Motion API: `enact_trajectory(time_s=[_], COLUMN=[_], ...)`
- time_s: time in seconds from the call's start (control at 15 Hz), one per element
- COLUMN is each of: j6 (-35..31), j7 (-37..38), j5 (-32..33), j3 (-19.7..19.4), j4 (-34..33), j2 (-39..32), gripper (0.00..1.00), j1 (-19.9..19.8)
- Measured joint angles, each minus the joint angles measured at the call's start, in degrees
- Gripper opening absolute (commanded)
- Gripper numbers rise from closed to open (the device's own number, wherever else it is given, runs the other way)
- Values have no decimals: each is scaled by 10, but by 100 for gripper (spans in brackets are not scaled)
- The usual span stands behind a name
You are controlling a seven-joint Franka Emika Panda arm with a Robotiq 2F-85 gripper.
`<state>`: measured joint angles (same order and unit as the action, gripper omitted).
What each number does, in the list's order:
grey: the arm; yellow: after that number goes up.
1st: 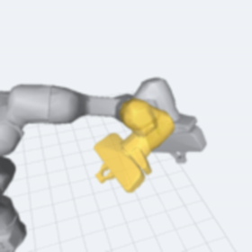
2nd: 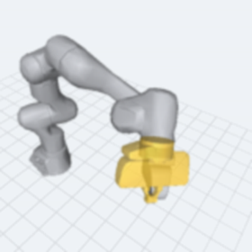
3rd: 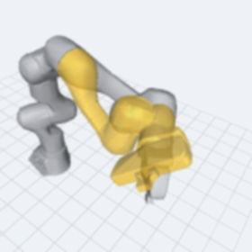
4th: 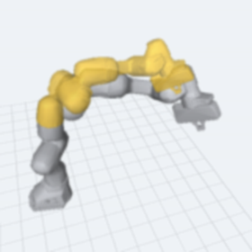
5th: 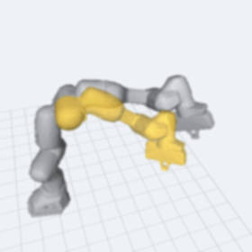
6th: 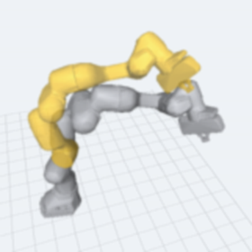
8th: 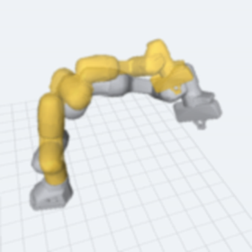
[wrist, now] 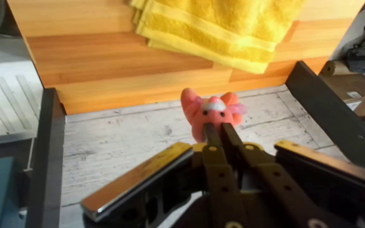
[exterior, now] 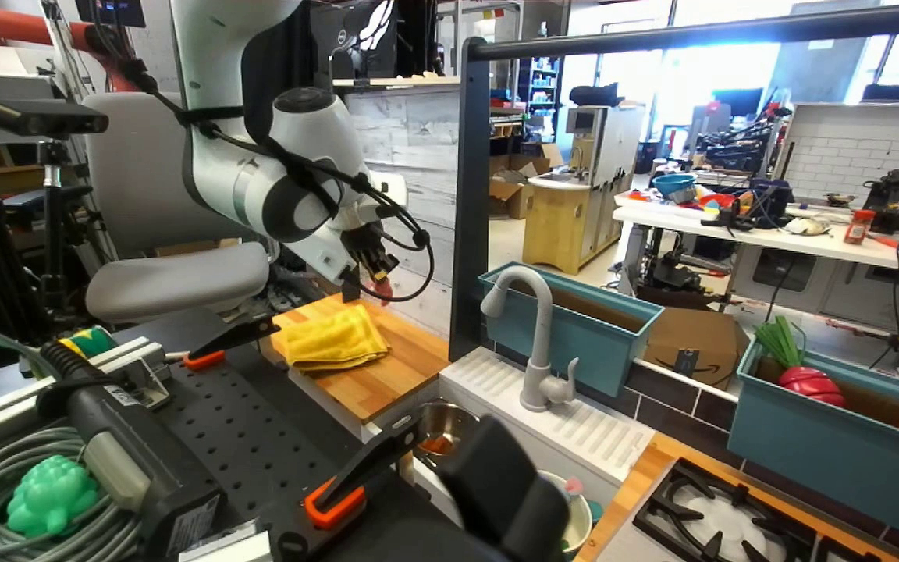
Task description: Wipe the counter with the towel, then remove the plushies from the sink and put some of them on the counter and some on the stove
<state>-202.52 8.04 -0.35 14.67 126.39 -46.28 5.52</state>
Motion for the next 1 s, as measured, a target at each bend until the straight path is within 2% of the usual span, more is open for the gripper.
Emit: enact_trajectory(time_s=[0.27, 0.4, 0.6, 0.73, 0.87, 1.0], j6=[18, 52, 98, 146, 206, 261], j7=[3, 1, 1, -1, 6, 28], j5=[-29, -85, -148, -177, -174, -150], j3=[-19, -80, -201, -292, -381, -439], j4=[-46, -46, -20, 3, 11, 8], j2=[-7, 4, 36, 62, 68, 50], gripper=[64, 78, 99, 100, 98, 73], j1=[16, 61, 147, 206, 256, 282])
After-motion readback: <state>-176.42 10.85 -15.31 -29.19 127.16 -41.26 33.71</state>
